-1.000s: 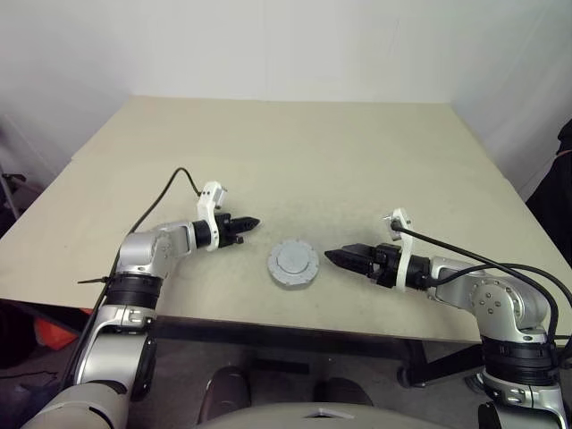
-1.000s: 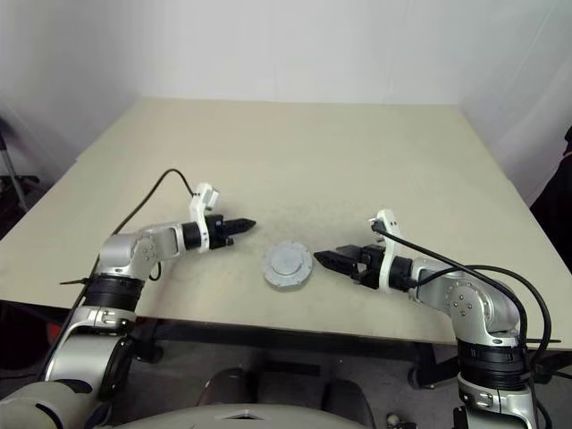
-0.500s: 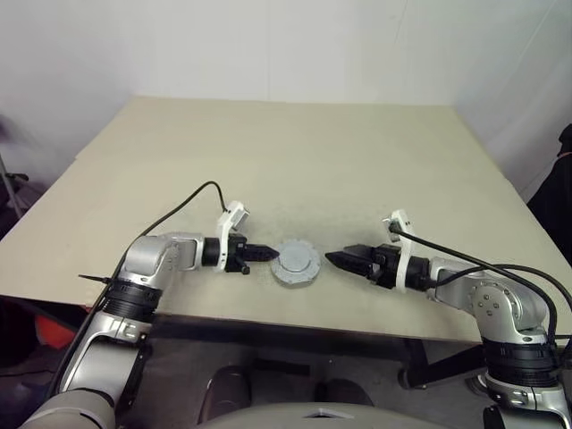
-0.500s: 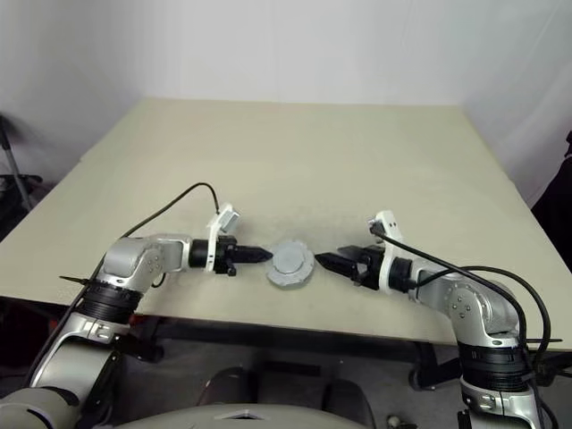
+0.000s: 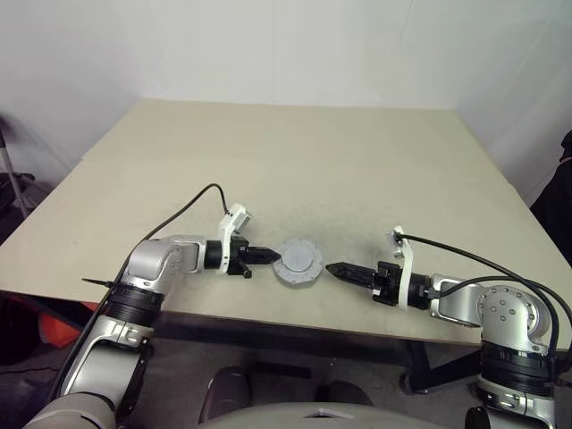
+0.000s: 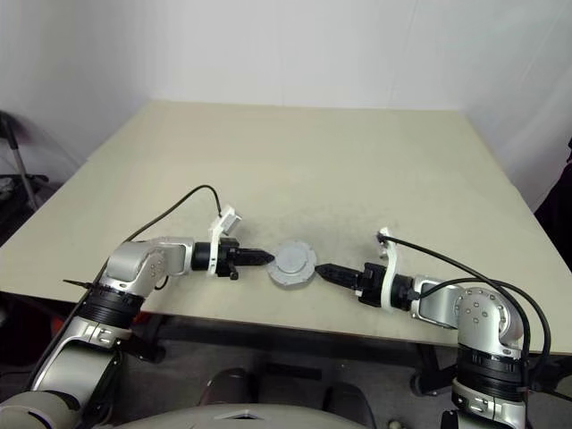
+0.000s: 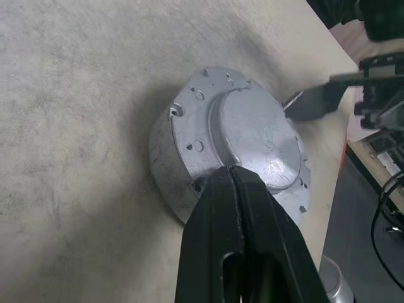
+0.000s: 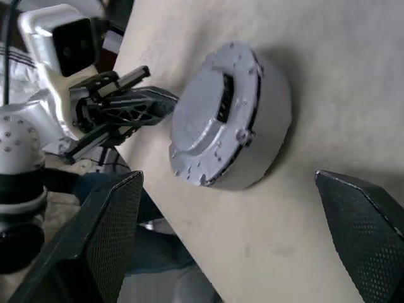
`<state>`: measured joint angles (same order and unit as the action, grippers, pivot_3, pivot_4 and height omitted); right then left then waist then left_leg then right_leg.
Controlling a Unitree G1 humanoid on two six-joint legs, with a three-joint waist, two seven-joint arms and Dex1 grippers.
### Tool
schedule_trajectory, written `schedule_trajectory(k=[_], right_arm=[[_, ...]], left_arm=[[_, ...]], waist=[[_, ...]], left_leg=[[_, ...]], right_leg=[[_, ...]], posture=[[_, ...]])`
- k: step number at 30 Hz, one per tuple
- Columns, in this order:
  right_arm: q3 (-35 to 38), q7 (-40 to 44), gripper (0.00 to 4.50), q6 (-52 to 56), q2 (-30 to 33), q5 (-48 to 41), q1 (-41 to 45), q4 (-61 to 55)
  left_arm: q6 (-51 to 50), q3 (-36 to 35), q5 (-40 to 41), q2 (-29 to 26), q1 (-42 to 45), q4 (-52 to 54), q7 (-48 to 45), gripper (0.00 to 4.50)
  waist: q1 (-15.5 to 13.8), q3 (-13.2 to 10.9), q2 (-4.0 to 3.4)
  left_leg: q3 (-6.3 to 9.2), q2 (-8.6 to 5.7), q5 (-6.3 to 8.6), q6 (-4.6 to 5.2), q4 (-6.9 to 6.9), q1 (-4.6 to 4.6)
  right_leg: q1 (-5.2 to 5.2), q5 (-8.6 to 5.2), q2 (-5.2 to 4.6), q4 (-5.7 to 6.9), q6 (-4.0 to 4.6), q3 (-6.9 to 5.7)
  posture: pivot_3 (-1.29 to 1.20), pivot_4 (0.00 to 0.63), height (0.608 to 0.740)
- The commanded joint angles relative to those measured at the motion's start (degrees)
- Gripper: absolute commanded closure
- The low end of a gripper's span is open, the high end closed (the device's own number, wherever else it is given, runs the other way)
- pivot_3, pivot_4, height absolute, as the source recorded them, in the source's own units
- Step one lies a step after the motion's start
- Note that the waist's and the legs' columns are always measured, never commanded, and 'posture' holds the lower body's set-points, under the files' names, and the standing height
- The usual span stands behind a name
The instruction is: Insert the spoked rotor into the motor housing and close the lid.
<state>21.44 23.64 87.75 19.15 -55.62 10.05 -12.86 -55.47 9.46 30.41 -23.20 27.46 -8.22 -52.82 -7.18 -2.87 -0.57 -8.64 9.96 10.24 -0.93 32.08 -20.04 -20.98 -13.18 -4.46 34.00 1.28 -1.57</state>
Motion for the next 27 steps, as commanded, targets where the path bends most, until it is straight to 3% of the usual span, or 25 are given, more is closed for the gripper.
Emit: schedule_trajectory(k=[1,14,27], right_arm=[[0.49,-3.09,0.04,0.73,-2.31,0.69,2.56,1.62],[-2.88,-5.83,0.04,0.07,-9.37,3.56,9.73,9.21],[-6.72,-5.31,0.04,-3.67,-15.50,7.72,14.37,14.91]], left_arm=[[-0.02,1.11,-1.63,0.33,-0.43,-0.36,1.44,4.50],[-0.52,0.02,-1.42,2.00,-1.26,1.46,4.66,4.50],[-0.05,-1.98,-1.88,2.41,-0.83,0.51,6.39,4.50]], waist=[[-0.04,0.01,-0.01],[-0.05,0.01,-0.02],[0.38,0.06,0.07]], left_leg=[[0.00,0.00,-0.03,-0.04,-0.01,0.00],[0.01,-0.03,-0.14,-0.24,-0.11,0.04],[-0.01,0.30,-0.63,-1.05,-0.92,0.28]], right_leg=[[-0.01,-0.01,0.00,0.00,-0.02,0.00],[-0.02,-0.01,-0.07,0.00,-0.10,0.02],[-0.29,-0.01,0.19,-0.02,-0.11,0.00]], posture=[[0.00,0.000,0.740],[0.00,0.000,0.740],[0.00,0.000,0.740]])
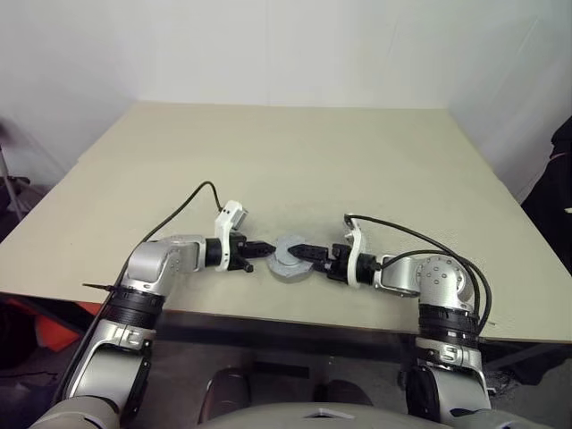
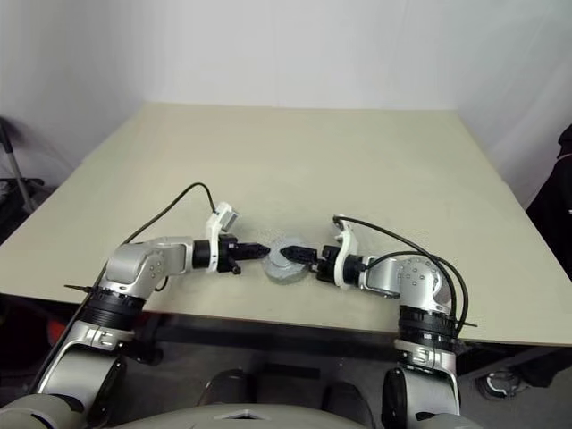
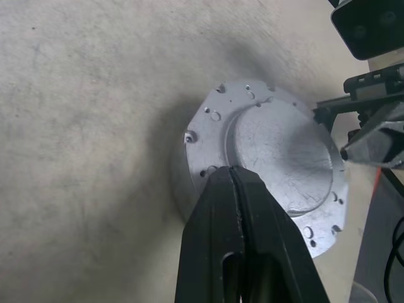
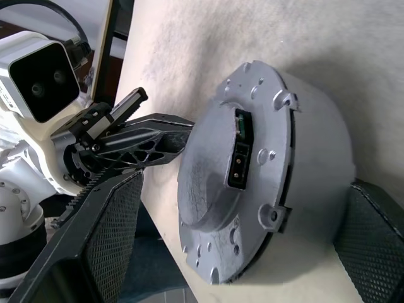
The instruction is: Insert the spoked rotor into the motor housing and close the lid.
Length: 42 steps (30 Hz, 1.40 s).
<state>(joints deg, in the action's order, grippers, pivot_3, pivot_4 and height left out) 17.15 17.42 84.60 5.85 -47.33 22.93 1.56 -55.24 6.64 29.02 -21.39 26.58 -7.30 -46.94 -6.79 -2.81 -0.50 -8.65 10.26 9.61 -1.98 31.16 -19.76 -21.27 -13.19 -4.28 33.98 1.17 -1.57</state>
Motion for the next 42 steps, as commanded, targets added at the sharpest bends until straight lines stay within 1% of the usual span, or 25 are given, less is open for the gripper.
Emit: schedule_trajectory(k=[1,2,4,7,8,9,10,17,20,23,25,29,30,33,36,39,42], right_arm=[[-2.69,1.01,0.04,-0.62,-2.41,-0.35,1.48,0.54],[-3.00,1.11,0.04,-0.70,-2.54,-0.11,1.44,0.60],[-2.63,-0.06,0.42,-1.07,-3.03,1.15,1.54,1.82],[-1.42,0.02,1.31,-1.33,-2.84,1.84,1.95,3.47],[-1.22,0.21,1.71,-1.06,-2.66,1.74,2.00,3.33],[-1.13,0.27,2.02,-0.87,-2.56,1.73,2.10,3.24],[-1.11,0.28,2.26,-0.73,-2.45,1.81,2.15,3.16],[0.01,1.89,2.31,1.67,-0.22,0.73,2.08,1.59],[2.51,1.21,2.31,2.06,-0.80,0.49,3.19,2.64],[10.13,-1.53,2.31,2.17,-3.17,-0.79,7.32,6.19],[13.94,-3.75,2.31,1.36,-4.09,-0.59,10.24,8.53],[19.67,-8.63,2.31,-1.29,-5.19,-0.07,15.60,13.01],[20.81,-9.50,2.31,-1.95,-5.31,-0.18,16.83,13.97],[24.88,-12.37,2.31,-4.35,-5.71,-1.63,21.94,17.59],[28.22,-15.63,2.31,-8.03,-6.63,-2.97,27.95,21.92],[30.01,-18.48,2.31,-12.04,-7.92,-3.91,32.97,25.23],[29.73,-19.93,2.31,-12.57,-9.08,-5.29,35.44,26.33]], left_arm=[[-0.26,0.77,-0.55,0.61,0.12,-0.47,0.55,4.50],[-0.20,0.73,-0.61,0.62,0.17,-0.57,0.56,4.50],[0.23,0.74,-0.92,0.60,0.28,-1.06,0.51,4.50],[0.86,0.62,-1.24,0.65,0.60,-1.97,0.42,4.50],[1.07,0.59,-1.32,0.68,0.67,-2.27,0.39,4.50],[1.32,0.60,-1.42,0.70,0.74,-2.58,0.34,4.50],[1.52,0.62,-1.51,0.72,0.79,-2.83,0.28,4.50],[2.71,0.18,-1.88,0.94,1.34,-4.34,0.38,4.50],[3.28,-1.30,-1.50,1.14,1.79,-5.10,0.95,4.50],[4.04,-6.36,0.67,2.10,3.26,-7.03,2.37,4.50],[4.66,-9.20,1.79,2.61,3.91,-8.06,3.19,4.50],[3.46,-15.06,5.06,3.58,4.37,-9.24,4.91,4.50],[3.25,-16.22,5.71,3.76,4.32,-9.31,5.32,4.50],[3.62,-20.90,8.38,5.57,3.51,-8.59,7.96,4.50],[2.59,-25.83,12.75,7.61,1.88,-6.84,9.76,4.50],[1.34,-31.42,17.38,9.54,1.04,-6.84,13.59,3.88],[0.42,-35.75,21.93,10.89,1.08,-7.17,16.32,2.93]], waist=[[0.00,0.00,0.00],[0.00,0.00,0.00],[0.01,0.01,0.01],[0.03,0.02,0.02],[0.03,0.01,0.02],[0.04,0.02,0.01],[0.03,0.03,-0.01],[-0.28,0.04,-0.02],[-0.31,0.04,-0.02],[-0.25,0.00,-0.03],[-0.26,-0.05,-0.03],[-0.33,-0.05,-0.01],[-0.32,-0.06,-0.01],[-0.32,-0.08,0.00],[-0.04,-0.18,-0.04],[0.12,-0.19,-0.05],[0.03,-0.19,-0.04]], left_leg=[[0.00,0.00,-0.01,-0.02,-0.01,-0.01],[-0.01,-0.01,-0.04,-0.07,-0.02,-0.02],[-0.01,-0.01,-0.04,-0.06,-0.03,-0.02],[-0.02,-0.01,-0.01,-0.02,-0.08,0.00],[-0.02,-0.01,-0.01,-0.01,-0.10,-0.01],[-0.02,-0.01,0.00,-0.01,-0.11,-0.01],[-0.02,-0.01,0.00,0.00,-0.12,-0.01],[-0.02,-0.07,0.10,0.16,-0.12,-0.09],[-0.03,-0.10,0.14,0.23,-0.12,-0.15],[-0.03,-0.13,0.14,0.23,-0.12,-0.27],[-0.03,-0.12,0.10,0.18,-0.11,-0.46],[-0.03,-0.14,0.07,0.14,0.09,-1.23],[-0.04,-0.16,0.07,0.15,0.15,-1.37],[-0.10,-0.21,0.08,0.16,0.17,-1.54],[-0.14,-0.17,0.06,0.12,0.18,-1.67],[-0.14,-0.11,0.04,0.10,0.24,-1.72],[-0.17,-0.08,0.04,0.11,0.26,-1.74]], right_leg=[[-0.01,0.00,0.00,0.00,0.00,0.00],[-0.01,0.00,0.00,0.00,0.00,0.00],[-0.01,0.01,0.00,-0.01,0.01,0.00],[-0.01,0.03,0.01,-0.01,0.05,0.00],[-0.02,0.03,0.02,-0.01,0.06,-0.01],[-0.03,0.03,0.02,-0.01,0.06,-0.01],[-0.03,0.04,0.02,-0.01,0.06,-0.01],[-0.03,0.04,0.02,-0.03,0.08,-0.01],[-0.04,0.09,0.01,-0.08,0.16,-0.01],[-0.17,0.19,0.01,-0.09,0.34,-0.01],[-0.42,0.24,0.01,-0.06,0.39,-0.01],[-1.11,0.44,0.01,0.13,0.59,-0.04],[-1.26,0.50,0.01,0.26,0.51,-0.04],[-1.57,0.52,0.01,0.64,0.48,-0.03],[-1.79,0.48,0.02,0.77,0.55,-0.05],[-1.88,0.45,0.03,0.79,0.60,-0.09],[-1.87,0.44,0.06,0.78,0.60,-0.11]], posture=[[0.00,0.000,0.740],[0.00,0.000,0.740],[0.00,0.000,0.740],[0.00,0.000,0.740],[0.00,0.000,0.740],[0.00,0.000,0.740],[0.00,0.000,0.740],[0.00,0.000,0.740],[0.00,0.000,0.740],[0.00,0.000,0.740],[0.00,0.000,0.740],[0.00,0.000,0.740],[0.00,0.000,0.740],[0.00,0.000,0.740],[0.00,0.000,0.740],[0.00,0.000,0.740],[0.00,0.000,0.740]])
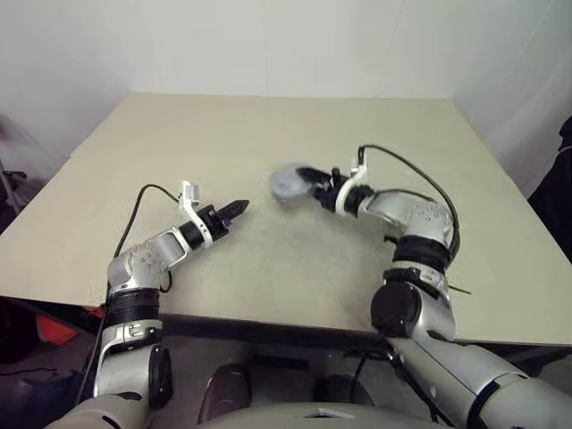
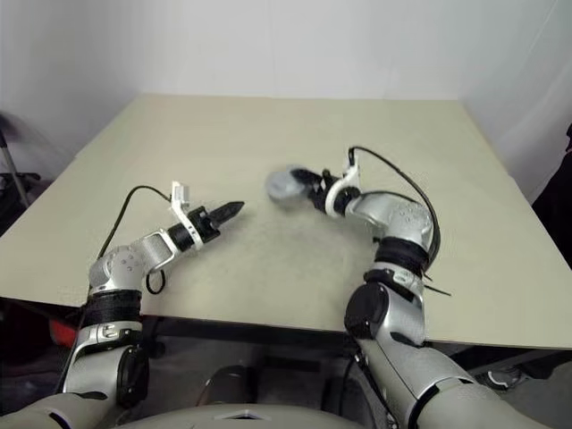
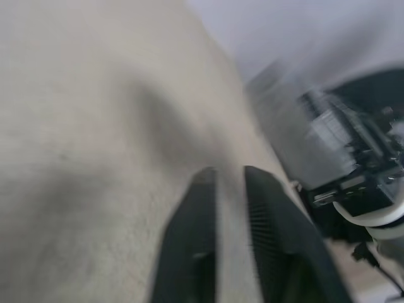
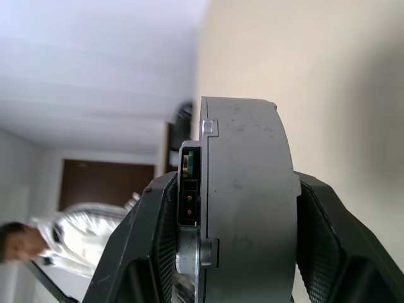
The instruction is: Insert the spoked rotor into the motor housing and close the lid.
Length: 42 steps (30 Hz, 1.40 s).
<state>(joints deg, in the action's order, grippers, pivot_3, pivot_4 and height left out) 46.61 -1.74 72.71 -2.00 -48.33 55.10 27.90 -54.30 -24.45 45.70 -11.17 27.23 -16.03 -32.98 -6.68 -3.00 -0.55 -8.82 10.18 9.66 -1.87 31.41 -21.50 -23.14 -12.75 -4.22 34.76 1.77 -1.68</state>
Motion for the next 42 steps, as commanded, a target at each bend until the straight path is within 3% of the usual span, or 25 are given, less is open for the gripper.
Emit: schedule_trajectory(k=[1,8,15,29,32,36,42], right_arm=[[0.05,-1.09,2.31,-0.62,-1.50,-4.80,3.68,0.14],[-1.46,-4.89,2.31,5.02,-5.56,-9.85,3.39,-3.46],[-4.27,-8.03,2.31,8.40,-8.42,-13.52,1.31,-7.30],[-7.65,-10.70,2.31,6.76,-8.24,-17.34,-1.80,-9.58],[-8.48,-10.69,2.31,6.04,-8.08,-17.89,-1.78,-9.57],[-9.48,-10.83,2.31,4.57,-7.55,-18.10,-2.05,-8.91],[-11.78,-9.17,2.31,3.16,-6.46,-18.06,-3.09,-9.32]], left_arm=[[-0.62,-5.56,6.26,0.97,0.48,1.43,3.00,2.57],[-10.02,-11.29,20.89,2.96,1.92,1.25,8.27,0.14],[-13.04,-10.68,26.62,3.90,3.66,-0.47,12.00,0.14],[-10.63,-7.54,26.27,5.34,6.44,-2.62,13.39,0.14],[-10.06,-6.59,25.55,5.15,6.67,-3.39,12.96,0.76],[-9.33,-6.35,25.23,4.57,6.73,-4.32,12.26,2.10],[-8.90,-6.04,24.69,3.74,6.28,-5.58,11.82,2.16]], waist=[[-0.15,0.00,0.01],[-0.47,-0.06,0.08],[-0.46,-0.08,0.10],[-0.46,-0.09,0.11],[-0.47,-0.09,0.11],[-0.46,-0.09,0.12],[-0.49,-0.09,0.12]], left_leg=[[-0.01,-0.01,0.00,0.00,0.01,-0.02],[0.02,0.00,0.04,0.06,0.28,-0.27],[0.09,0.04,0.04,0.05,0.72,-0.35],[0.10,0.04,0.01,-0.01,0.83,-0.36],[0.10,0.03,0.01,-0.01,0.83,-0.37],[0.11,0.04,0.00,-0.01,0.85,-0.37],[0.11,0.03,0.00,-0.01,0.86,-0.38]], right_leg=[[0.00,0.00,0.00,-0.01,0.00,0.00],[-0.01,0.02,0.01,0.02,-0.03,-0.16],[0.10,0.16,0.01,0.05,-0.29,-0.15],[0.15,0.27,0.00,0.05,-0.42,-0.15],[0.15,0.27,0.00,0.05,-0.43,-0.15],[0.15,0.27,0.00,0.06,-0.43,-0.15],[0.15,0.28,0.00,0.07,-0.43,-0.15]], posture=[[0.00,0.000,0.740],[0.00,0.000,0.740],[0.00,0.000,0.740],[0.00,0.000,0.740],[0.00,0.000,0.740],[0.00,0.000,0.740],[0.00,0.000,0.740]])
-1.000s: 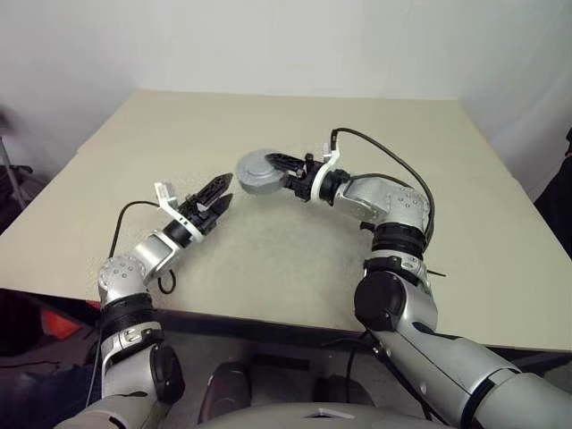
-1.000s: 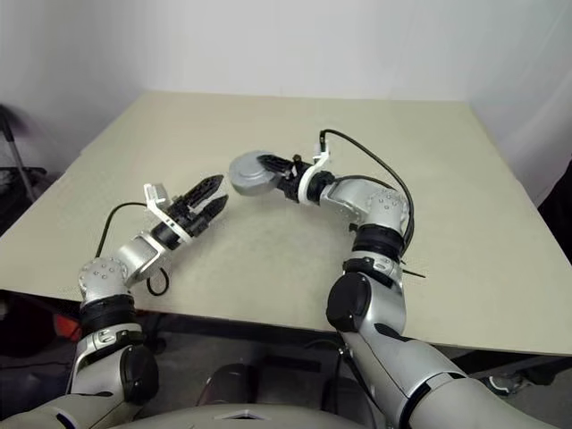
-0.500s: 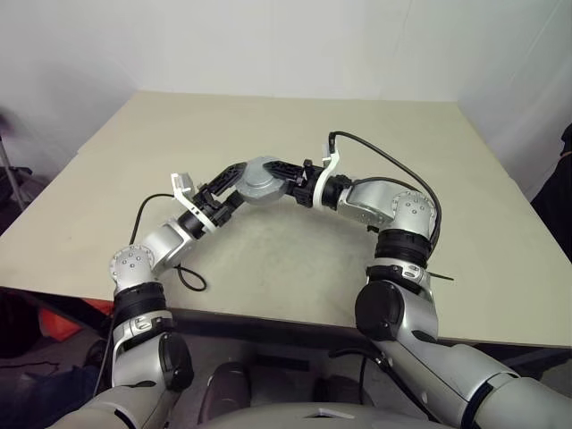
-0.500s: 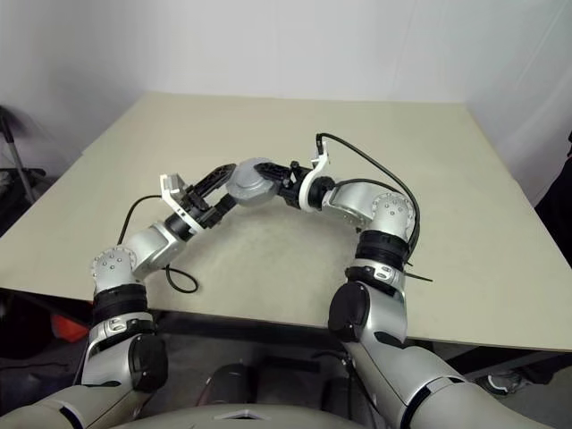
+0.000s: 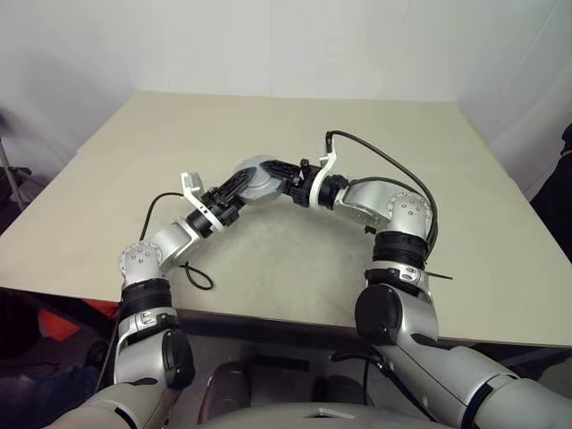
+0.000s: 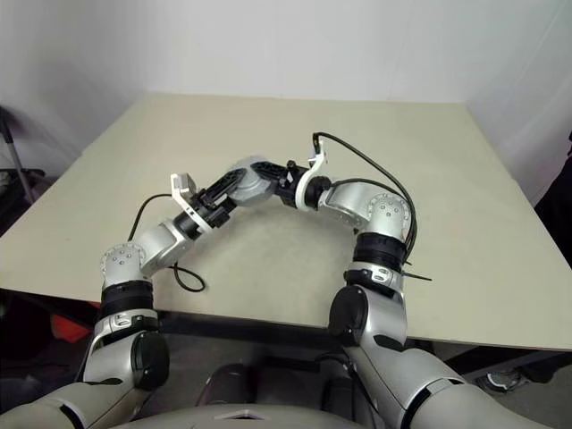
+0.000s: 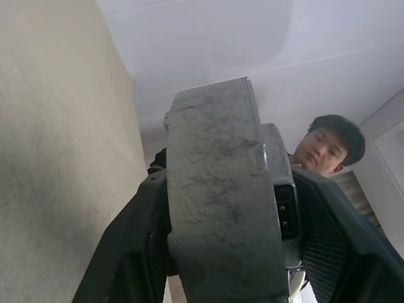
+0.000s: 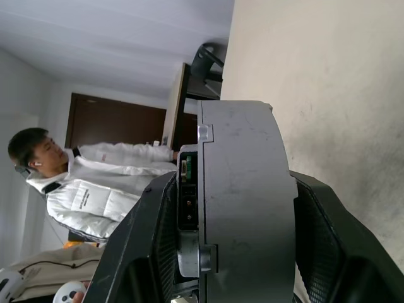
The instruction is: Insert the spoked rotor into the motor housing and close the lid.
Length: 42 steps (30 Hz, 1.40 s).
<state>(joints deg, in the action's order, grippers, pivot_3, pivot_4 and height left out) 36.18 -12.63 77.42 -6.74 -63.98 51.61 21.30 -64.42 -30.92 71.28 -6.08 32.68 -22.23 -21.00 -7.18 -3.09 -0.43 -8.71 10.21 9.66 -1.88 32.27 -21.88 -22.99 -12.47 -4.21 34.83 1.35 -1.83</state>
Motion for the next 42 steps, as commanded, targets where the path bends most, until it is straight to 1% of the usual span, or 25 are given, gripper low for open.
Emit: schedule_trajectory(k=[1,3,4,5,7,8,12,15,17,20,22,26,30,33,36,40,42], right_arm=[[-2.04,2.43,2.31,-1.79,-1.47,-2.22,0.07,-3.01],[-3.16,2.99,1.68,-3.00,-1.07,-1.33,-0.47,-3.21],[-3.74,3.31,1.52,-3.95,-0.83,-0.69,-0.66,-3.34],[-4.23,3.40,1.20,-5.05,-0.61,0.01,-0.76,-3.39],[-7.04,2.92,0.42,-10.26,0.36,5.02,-1.43,-4.56],[-8.59,3.50,0.19,-12.33,1.03,7.15,-1.81,-4.92],[-9.55,4.68,0.19,-16.14,1.57,9.21,-2.60,-4.10],[-9.59,4.82,0.19,-17.26,2.03,9.89,-3.54,-4.39],[-10.01,5.09,0.19,-17.20,2.66,10.25,-4.40,-5.00],[-10.48,5.22,0.19,-17.01,3.51,10.23,-5.39,-5.68],[-10.65,5.34,0.19,-16.61,4.29,10.28,-6.00,-5.73],[-10.09,5.77,0.19,-15.69,6.10,10.10,-6.74,-5.00],[-9.98,6.48,0.19,-16.83,7.05,10.93,-5.80,-3.39],[-10.50,7.09,0.19,-17.68,6.84,11.58,-5.25,-2.08],[-11.00,7.82,0.15,-17.19,6.86,11.90,-5.02,-1.00],[-10.97,7.95,0.15,-16.62,7.13,12.09,-4.83,0.42],[-10.88,7.87,0.15,-16.17,7.44,12.22,-4.61,1.30]], left_arm=[[1.37,0.43,-0.96,-1.40,0.73,0.52,-0.09,2.16],[1.92,0.44,-1.39,-1.58,0.58,0.22,0.02,2.16],[2.31,0.46,-1.71,-1.68,0.53,0.07,0.02,2.16],[2.86,0.52,-2.15,-1.79,0.47,-0.08,0.07,2.16],[4.71,0.51,-3.53,-2.07,0.24,-0.33,-0.06,2.16],[6.12,0.69,-4.81,-2.27,0.00,-0.24,-0.18,2.16],[9.72,0.86,-8.04,-2.57,-0.40,-0.99,-0.32,2.16],[14.92,-0.71,-10.45,-2.98,-0.54,-1.13,0.91,2.16],[18.35,-2.87,-11.31,-4.56,-0.88,-1.38,1.53,2.16],[20.27,-4.55,-11.60,-6.57,-1.79,-1.01,1.46,2.16],[22.29,-5.59,-12.19,-7.35,-2.06,-0.83,2.49,2.16],[27.88,-7.45,-15.71,-9.28,-1.21,-3.96,6.39,2.16],[30.69,-5.87,-20.41,-10.09,0.40,-8.58,9.35,2.16],[32.13,-5.86,-21.59,-9.97,1.14,-9.83,9.11,2.16],[32.83,-5.81,-22.33,-10.11,1.40,-10.08,8.91,1.37],[32.68,-6.47,-23.05,-11.72,1.80,-11.27,9.93,0.03],[33.18,-6.99,-23.64,-13.24,1.95,-12.03,9.99,0.03]], waist=[[0.00,0.00,0.00],[-0.01,0.00,0.00],[0.00,0.00,0.00],[0.02,0.00,0.00],[0.02,0.00,0.00],[0.05,0.00,0.00],[0.06,-0.01,0.02],[-0.04,-0.02,0.04],[0.02,-0.02,0.05],[0.27,-0.02,0.06],[0.19,-0.02,0.06],[0.05,-0.01,0.09],[-0.14,-0.01,0.11],[-0.14,-0.01,0.18],[0.01,-0.01,0.18],[0.08,-0.01,0.18],[0.15,-0.01,0.19]], left_leg=[[0.00,0.00,0.00,0.00,0.00,0.00],[0.01,0.00,0.00,0.00,0.02,-0.01],[0.01,0.00,0.00,0.00,0.02,-0.01],[0.01,0.00,0.00,0.00,0.03,0.00],[0.02,0.01,0.00,0.00,0.04,-0.01],[0.02,0.01,0.00,0.00,0.05,0.00],[0.02,0.02,0.00,0.00,0.07,-0.02],[0.06,0.01,0.00,0.00,0.09,-0.07],[0.07,0.01,0.00,0.01,0.11,-0.08],[0.08,0.04,0.00,0.01,0.12,-0.05],[0.08,0.03,0.00,0.01,0.12,-0.05],[0.10,0.03,0.01,0.01,0.17,-0.06],[0.12,0.03,0.01,0.01,0.28,-0.07],[0.14,0.05,0.01,0.01,0.41,-0.07],[0.14,0.08,0.00,0.00,0.51,-0.05],[0.13,0.10,-0.02,-0.02,0.57,-0.02],[0.13,0.11,-0.02,-0.03,0.57,0.00]], right_leg=[[0.00,0.00,0.00,0.00,0.00,0.00],[0.00,0.00,0.00,0.01,0.00,0.00],[0.00,0.00,0.00,0.01,0.00,-0.01],[0.00,0.00,0.00,0.02,0.00,0.00],[0.00,0.00,0.00,0.04,-0.01,-0.01],[0.00,0.01,0.00,0.05,-0.01,0.00],[0.01,0.01,0.00,0.04,-0.03,-0.02],[0.00,0.02,0.00,0.03,-0.04,-0.03],[0.00,0.03,0.00,0.03,-0.05,-0.03],[0.00,0.03,0.02,0.05,-0.05,-0.04],[0.00,0.03,0.01,0.05,-0.05,-0.04],[0.04,0.04,0.01,0.06,-0.06,-0.05],[0.10,0.08,0.00,0.07,-0.15,-0.05],[0.17,0.12,0.00,0.08,-0.24,-0.05],[0.21,0.18,-0.01,0.09,-0.29,-0.05],[0.22,0.30,-0.01,0.13,-0.12,-0.04],[0.21,0.31,0.00,0.15,-0.11,-0.04]], posture=[[0.00,0.000,0.740],[0.00,0.000,0.740],[0.00,0.000,0.740],[0.00,0.000,0.740],[0.00,0.000,0.740],[0.00,0.000,0.740],[0.00,0.000,0.740],[0.00,0.000,0.740],[0.00,0.000,0.740],[0.00,0.000,0.740],[0.00,0.000,0.740],[0.00,0.000,0.740],[0.00,0.000,0.740],[0.00,0.000,0.740],[0.00,0.000,0.740],[0.00,0.000,0.740],[0.00,0.000,0.740]])
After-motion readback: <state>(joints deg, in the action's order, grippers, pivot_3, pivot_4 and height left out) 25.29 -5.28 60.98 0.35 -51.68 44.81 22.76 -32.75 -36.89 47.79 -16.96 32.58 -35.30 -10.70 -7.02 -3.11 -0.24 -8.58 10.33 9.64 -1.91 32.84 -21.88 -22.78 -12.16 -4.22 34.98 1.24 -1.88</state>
